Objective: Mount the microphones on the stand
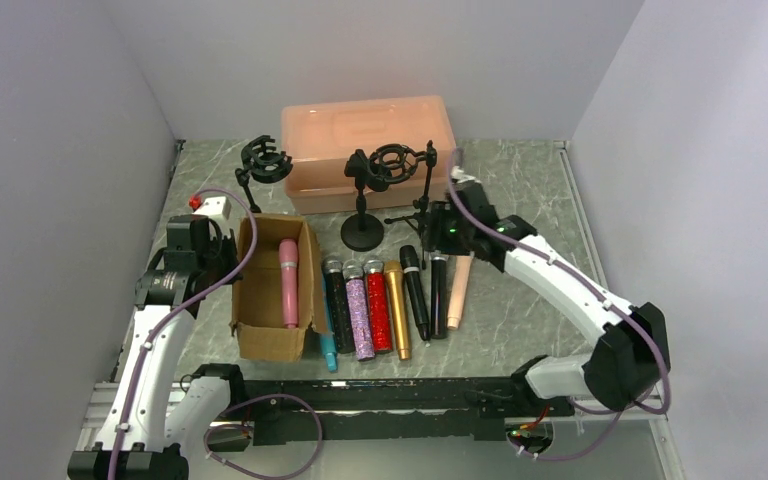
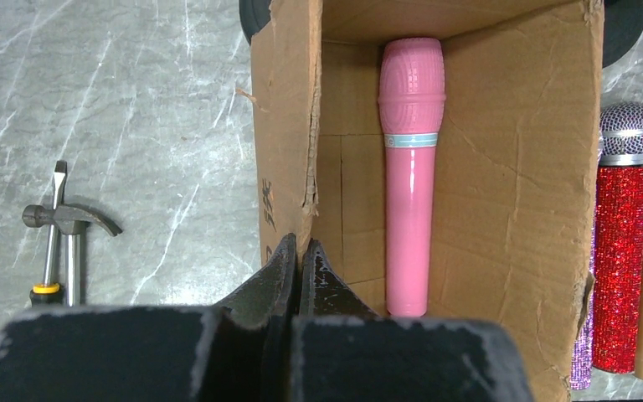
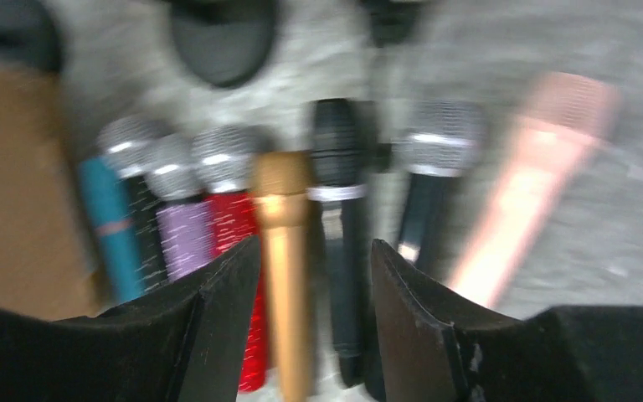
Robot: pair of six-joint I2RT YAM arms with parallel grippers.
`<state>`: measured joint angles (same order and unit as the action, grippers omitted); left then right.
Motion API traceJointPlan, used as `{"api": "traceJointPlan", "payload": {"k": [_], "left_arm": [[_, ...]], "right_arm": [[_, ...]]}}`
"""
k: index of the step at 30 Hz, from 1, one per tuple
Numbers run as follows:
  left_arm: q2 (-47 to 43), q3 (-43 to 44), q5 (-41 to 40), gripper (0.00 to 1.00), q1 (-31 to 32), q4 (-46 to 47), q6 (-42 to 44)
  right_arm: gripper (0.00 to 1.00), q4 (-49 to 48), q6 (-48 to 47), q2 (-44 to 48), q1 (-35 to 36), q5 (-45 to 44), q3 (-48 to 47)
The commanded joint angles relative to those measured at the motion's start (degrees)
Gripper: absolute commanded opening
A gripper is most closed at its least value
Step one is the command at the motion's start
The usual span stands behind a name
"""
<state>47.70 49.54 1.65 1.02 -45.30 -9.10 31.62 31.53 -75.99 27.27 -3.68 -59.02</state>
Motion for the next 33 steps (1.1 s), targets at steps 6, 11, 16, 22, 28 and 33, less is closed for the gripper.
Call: {"api": "traceJointPlan", "payload": {"k": [6,11,16,22,28,33], "left_arm": [[-1.65,2.86,-0.48,0.0,0.12,2.49,-1.67],[-1.87,2.33,-1.45,0.0,0.13,2.52,-2.02],[-2.08,2.14,-1.53,0.0,0.12,1.97,-1.8],[-2.53,2.62,-1.49,0.0,0.12,1.79,-2.27],[-2.84,2.93,-0.37,0.0,0.1,1.7,-3.62],[-3.17,2.66,1.6,0.0,0.08,1.7,-4.47]], "right_arm": [[0.53,1.17,8.66,-8.1,27.96,-6.57,-20.56],[0.54,4.54,5.39,-24.22,35.24,-4.41,-39.0],[0.54,13.06,1.42,-39.52,37.42,-1.72,-56.69],[0.55,16.43,-0.87,-51.32,37.25,-0.48,-66.94],[0.57,18.63,-1.77,-61.09,36.36,0.06,-72.78],[0.59,17.82,-1.56,-66.15,35.36,0.48,-72.87]]}}
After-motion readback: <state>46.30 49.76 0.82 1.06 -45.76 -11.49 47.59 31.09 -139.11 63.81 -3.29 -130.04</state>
